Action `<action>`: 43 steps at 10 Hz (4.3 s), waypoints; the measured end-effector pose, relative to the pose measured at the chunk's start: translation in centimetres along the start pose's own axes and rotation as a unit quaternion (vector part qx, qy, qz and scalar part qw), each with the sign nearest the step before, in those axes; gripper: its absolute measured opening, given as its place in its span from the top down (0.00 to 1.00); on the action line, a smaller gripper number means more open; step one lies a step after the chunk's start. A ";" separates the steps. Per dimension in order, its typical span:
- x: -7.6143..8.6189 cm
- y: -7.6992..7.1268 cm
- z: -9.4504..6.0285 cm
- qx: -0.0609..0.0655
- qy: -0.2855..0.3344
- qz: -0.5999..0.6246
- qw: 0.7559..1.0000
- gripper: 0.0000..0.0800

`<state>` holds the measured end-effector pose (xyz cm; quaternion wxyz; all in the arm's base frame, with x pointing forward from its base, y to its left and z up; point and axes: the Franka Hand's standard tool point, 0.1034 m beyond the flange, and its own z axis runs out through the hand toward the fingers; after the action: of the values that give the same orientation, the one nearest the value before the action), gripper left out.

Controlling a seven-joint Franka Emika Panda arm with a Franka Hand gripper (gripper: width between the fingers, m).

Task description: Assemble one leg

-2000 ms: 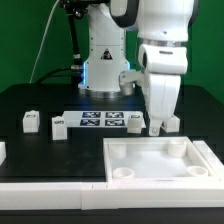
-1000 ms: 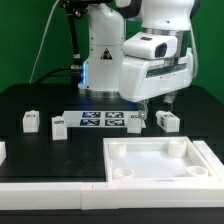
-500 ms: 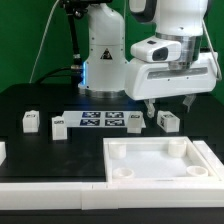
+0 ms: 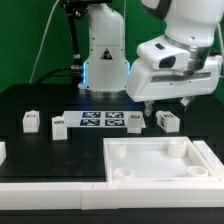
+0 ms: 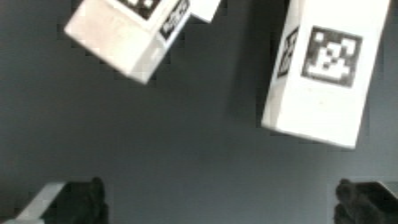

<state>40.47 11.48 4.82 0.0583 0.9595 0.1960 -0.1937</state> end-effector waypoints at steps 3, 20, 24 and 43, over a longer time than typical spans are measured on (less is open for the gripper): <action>-1.3 -1.6 1.9 -0.013 -0.133 0.003 0.991 0.19; -2.2 -2.9 4.7 -0.006 -0.295 0.018 0.955 0.64; -3.5 -2.1 -1.0 -0.018 -0.300 0.023 0.953 0.64; 0.4 -1.6 -6.3 0.016 0.268 0.179 0.946 0.64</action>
Offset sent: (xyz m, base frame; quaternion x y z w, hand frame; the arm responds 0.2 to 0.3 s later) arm -0.0186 -0.0001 -0.0186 -0.0203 -0.1990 0.0462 0.9787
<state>42.39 14.29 10.42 0.0223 0.9961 0.0265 0.0816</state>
